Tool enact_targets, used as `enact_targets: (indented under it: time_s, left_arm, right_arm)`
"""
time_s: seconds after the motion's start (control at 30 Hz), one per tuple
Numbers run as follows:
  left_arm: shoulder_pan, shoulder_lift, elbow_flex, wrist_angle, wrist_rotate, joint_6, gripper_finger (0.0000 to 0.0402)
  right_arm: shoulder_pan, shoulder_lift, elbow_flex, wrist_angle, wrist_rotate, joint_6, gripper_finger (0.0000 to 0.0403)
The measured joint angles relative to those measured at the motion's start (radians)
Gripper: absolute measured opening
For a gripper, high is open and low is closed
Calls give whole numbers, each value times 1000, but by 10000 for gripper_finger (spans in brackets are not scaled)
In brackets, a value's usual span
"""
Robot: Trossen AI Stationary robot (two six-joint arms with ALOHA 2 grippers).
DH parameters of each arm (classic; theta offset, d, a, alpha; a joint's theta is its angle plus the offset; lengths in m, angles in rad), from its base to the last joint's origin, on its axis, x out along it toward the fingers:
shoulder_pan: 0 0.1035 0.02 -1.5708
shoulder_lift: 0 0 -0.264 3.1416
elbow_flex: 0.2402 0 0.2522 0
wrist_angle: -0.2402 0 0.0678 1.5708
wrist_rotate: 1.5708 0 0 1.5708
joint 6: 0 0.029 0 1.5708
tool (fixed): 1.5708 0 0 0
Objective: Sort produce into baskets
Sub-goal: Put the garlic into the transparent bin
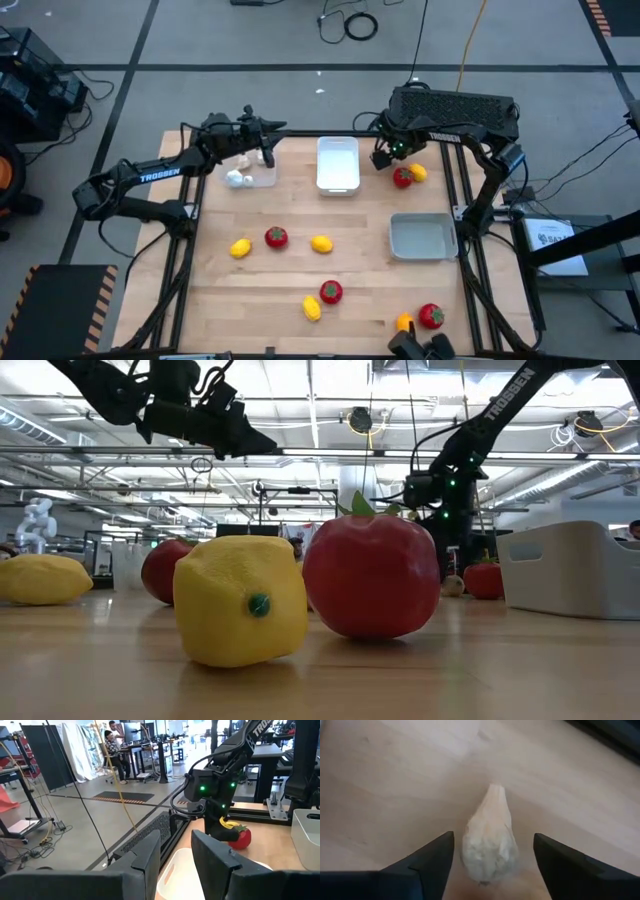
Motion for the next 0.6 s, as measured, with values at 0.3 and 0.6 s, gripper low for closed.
enact_targets:
  time_s: [0.3, 0.6]
  left_arm:
    - [0, 0, 0, -3, 0, 0, 118]
    - [-1, 0, 0, -11, -12, 0, 118]
  right_arm:
    - [6, 0, 0, -28, 0, -13, 176]
    - [14, -44, 0, -5, -3, -52, 126]
